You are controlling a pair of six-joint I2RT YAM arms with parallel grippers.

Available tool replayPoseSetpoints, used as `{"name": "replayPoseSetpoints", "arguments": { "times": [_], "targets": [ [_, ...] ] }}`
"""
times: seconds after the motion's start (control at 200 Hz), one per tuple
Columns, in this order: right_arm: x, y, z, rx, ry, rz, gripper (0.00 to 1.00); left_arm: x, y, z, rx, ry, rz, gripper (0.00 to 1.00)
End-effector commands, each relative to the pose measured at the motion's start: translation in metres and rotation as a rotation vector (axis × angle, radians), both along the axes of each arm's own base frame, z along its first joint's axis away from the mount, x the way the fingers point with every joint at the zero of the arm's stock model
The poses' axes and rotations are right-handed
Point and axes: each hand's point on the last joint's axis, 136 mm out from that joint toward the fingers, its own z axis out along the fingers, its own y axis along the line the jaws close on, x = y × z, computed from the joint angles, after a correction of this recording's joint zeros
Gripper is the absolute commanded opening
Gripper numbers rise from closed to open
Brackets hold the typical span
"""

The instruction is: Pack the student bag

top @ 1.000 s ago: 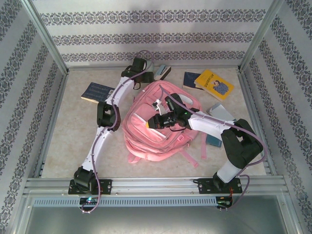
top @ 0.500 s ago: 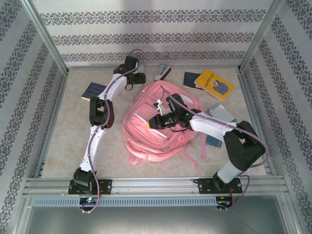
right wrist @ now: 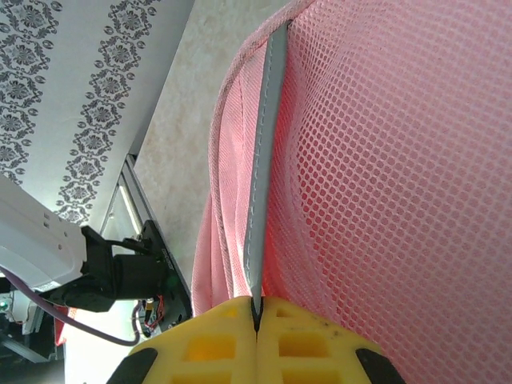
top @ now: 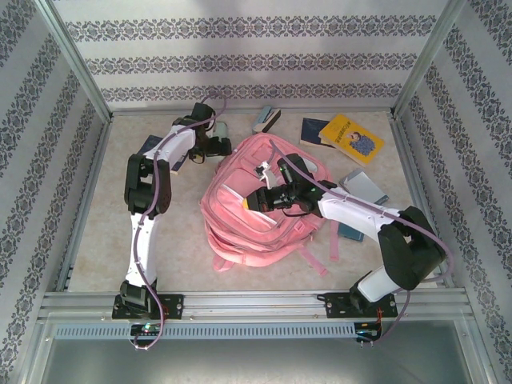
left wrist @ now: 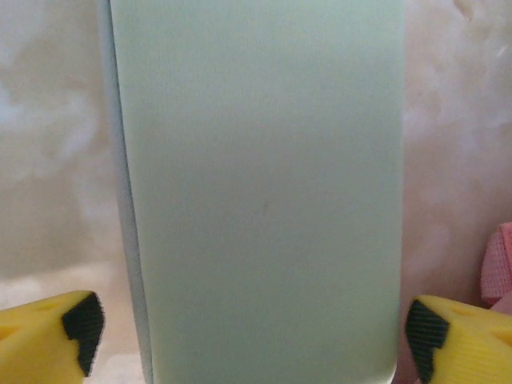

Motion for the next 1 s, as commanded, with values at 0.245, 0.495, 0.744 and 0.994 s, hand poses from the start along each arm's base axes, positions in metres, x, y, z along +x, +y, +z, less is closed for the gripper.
{"name": "replayPoseSetpoints", "arguments": {
  "times": [0.245, 0.495, 0.744, 0.994],
  "targets": [
    [-0.010, 0.007, 0.021, 0.050, -0.064, 0.027, 0.00, 0.010, -0.004, 0.000, -0.012, 0.073, 0.024, 1.00],
    [-0.013, 0.004, 0.027, 0.043, -0.078, 0.028, 0.00, 0.007, -0.001, -0.033, 0.094, 0.156, -0.002, 0.98],
    [-0.020, -0.003, 0.027, 0.033, -0.089, 0.026, 0.00, 0.005, -0.004, -0.026, 0.131, 0.145, -0.022, 0.78],
    [-0.020, -0.004, 0.040, 0.051, -0.108, 0.017, 0.00, 0.012, -0.011, 0.045, 0.056, 0.003, 0.003, 0.64]
  ]
}}
